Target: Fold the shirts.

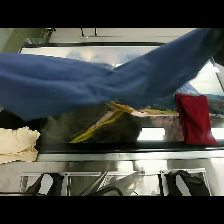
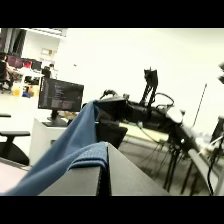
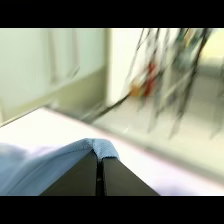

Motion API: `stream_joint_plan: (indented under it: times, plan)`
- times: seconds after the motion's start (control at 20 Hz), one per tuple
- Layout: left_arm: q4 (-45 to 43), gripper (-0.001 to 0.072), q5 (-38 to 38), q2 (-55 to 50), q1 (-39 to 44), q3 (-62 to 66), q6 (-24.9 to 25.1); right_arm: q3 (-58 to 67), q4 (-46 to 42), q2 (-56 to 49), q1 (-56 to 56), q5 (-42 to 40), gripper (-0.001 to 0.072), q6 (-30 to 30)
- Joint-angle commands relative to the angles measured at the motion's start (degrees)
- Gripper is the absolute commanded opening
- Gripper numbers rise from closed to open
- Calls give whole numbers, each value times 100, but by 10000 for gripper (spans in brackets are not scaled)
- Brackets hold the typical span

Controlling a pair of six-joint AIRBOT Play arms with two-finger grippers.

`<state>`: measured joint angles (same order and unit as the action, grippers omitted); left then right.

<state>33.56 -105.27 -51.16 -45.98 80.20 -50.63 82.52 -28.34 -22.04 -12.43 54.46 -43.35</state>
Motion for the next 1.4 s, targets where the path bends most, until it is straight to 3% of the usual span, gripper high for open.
stream_joint_plan:
  times: [0.0,0.15,0.35,0.5,0.65,0.8,0.95,1.2,1.35]
  plan:
    - [22,11,-85,225,-221,776,-133,339,-273,50,2,-186,16,365]
    - [-1996,11,201,-24,326,776,-315,328,-254,-728,4,212,16,566]
    - [-5265,11,1285,-879,2142,776,-699,184,-109,-2533,240,833,15,544]
    - [-6717,11,1963,-1969,3309,778,-925,42,-125,-3956,339,658,15,433]
    - [-7305,11,2492,-3316,3858,780,-1038,46,-96,-5143,334,201,15,350]
    - [-7715,11,2885,-4625,3836,1012,-1231,52,79,-5998,284,-404,15,262]
    - [-7890,10,2798,-5783,3681,1849,-1716,221,815,-6481,-13,-551,14,262]
    - [-7855,11,2658,-6507,3683,3506,-2105,817,1062,-6540,-601,-76,14,-17]
    - [-7952,11,3067,-6395,3742,3864,-2170,933,1027,-6555,-750,107,14,-26]
